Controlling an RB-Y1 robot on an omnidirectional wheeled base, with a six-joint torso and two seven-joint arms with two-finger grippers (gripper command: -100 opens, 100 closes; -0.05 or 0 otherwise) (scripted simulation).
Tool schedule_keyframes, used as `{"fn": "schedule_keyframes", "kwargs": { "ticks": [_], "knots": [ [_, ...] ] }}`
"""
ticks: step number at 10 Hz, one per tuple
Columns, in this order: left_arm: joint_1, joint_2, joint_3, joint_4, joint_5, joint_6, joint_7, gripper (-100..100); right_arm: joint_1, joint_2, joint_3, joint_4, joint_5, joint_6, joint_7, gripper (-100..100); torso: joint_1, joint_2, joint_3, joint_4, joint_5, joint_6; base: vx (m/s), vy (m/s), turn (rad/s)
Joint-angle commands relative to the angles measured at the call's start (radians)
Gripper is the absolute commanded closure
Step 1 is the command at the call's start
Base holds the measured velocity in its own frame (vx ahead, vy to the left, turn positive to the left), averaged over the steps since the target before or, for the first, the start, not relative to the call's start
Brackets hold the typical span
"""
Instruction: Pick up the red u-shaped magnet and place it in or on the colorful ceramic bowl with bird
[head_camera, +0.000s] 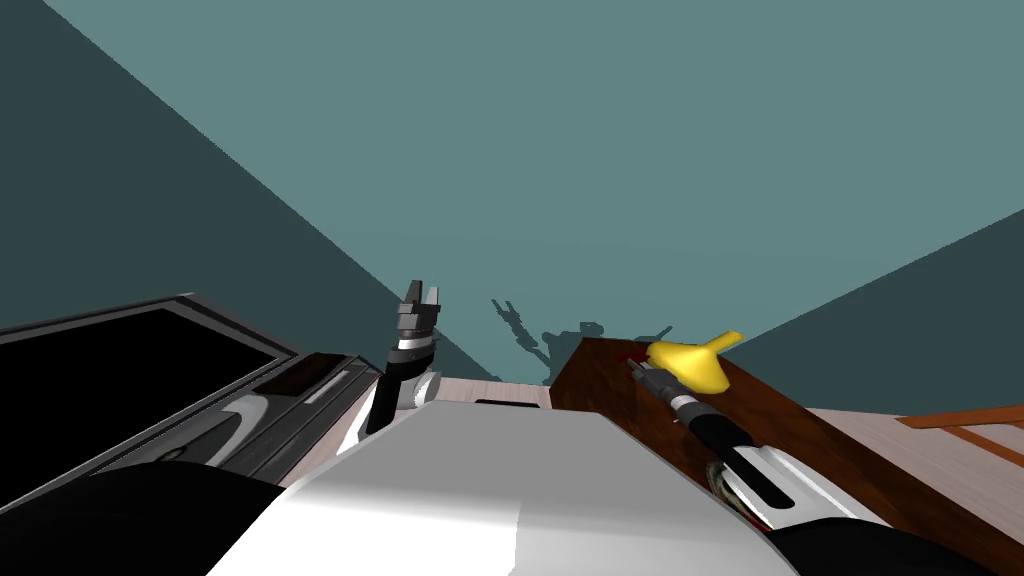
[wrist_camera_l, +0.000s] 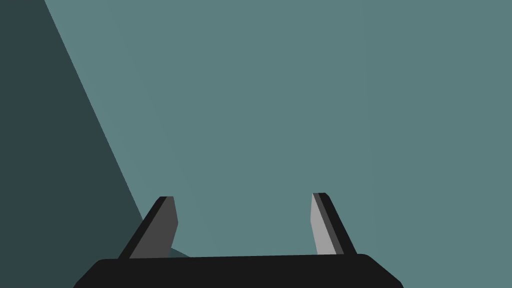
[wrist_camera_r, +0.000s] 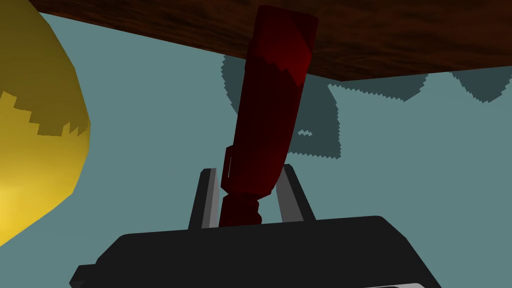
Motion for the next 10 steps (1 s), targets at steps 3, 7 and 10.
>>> {"fn": "schedule_keyframes", "kwargs": {
  "ticks": [3,7,10],
  "knots": [
    [0.000,0.000,0.000,0.000,0.000,0.000,0.000,0,-0.032,-0.021,0.022,0.003,-0.007,0.073,-0.019,100,-0.002,0.008,0.004,0.000,-0.002,0.002,-0.161,-0.008,0.106],
    [0.000,0.000,0.000,0.000,0.000,0.000,0.000,0,-0.047,-0.007,0.020,-0.010,0.000,0.066,-0.004,100,-0.002,0.001,0.000,-0.002,-0.003,0.003,-0.071,0.002,0.009],
    [0.000,0.000,0.000,0.000,0.000,0.000,0.000,0,-0.069,0.022,0.015,-0.030,0.011,0.045,0.023,100,-0.006,0.013,0.007,0.001,-0.003,0.004,-0.209,-0.050,-0.062]
  ]
}}
